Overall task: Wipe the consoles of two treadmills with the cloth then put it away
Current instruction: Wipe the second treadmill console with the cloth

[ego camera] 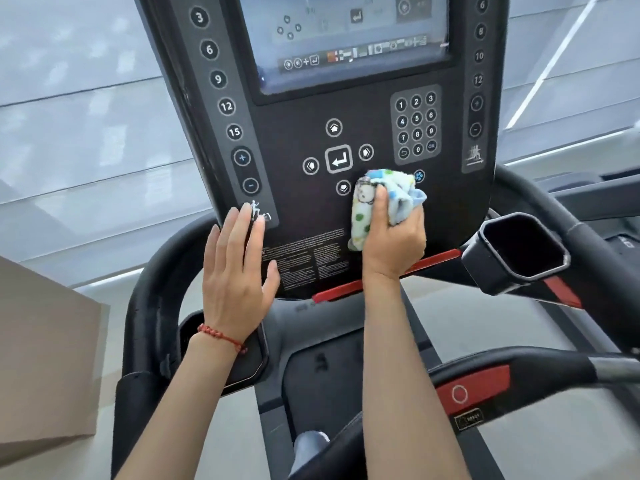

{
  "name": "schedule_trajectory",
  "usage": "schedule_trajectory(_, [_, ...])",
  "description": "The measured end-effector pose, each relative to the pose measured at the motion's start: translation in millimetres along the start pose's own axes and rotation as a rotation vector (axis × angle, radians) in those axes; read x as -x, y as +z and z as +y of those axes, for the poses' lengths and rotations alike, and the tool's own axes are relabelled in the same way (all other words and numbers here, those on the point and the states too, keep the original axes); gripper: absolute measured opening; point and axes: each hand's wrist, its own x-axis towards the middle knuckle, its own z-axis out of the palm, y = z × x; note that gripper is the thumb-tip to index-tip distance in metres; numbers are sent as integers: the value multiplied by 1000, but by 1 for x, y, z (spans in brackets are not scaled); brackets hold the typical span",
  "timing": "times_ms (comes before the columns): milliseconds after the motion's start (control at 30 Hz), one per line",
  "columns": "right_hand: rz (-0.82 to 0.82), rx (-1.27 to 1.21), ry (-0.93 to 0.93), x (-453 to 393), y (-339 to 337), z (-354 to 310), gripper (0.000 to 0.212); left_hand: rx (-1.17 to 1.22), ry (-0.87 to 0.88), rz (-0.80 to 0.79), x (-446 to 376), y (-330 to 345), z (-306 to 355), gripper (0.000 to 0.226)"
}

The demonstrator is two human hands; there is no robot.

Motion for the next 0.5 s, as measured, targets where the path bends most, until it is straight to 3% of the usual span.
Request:
schedule_trajectory(200, [117,-12,66,-67,-9,40,62,-7,36,29,-18,4,17,46])
schedule_trajectory(367, [74,-15,154,-64,-6,28,44,-23,-6,20,-31,8,27,46])
schedule_trajectory(500, [-24,-54,-40,-42,4,3,49,-22,-23,28,-39,14,41,46])
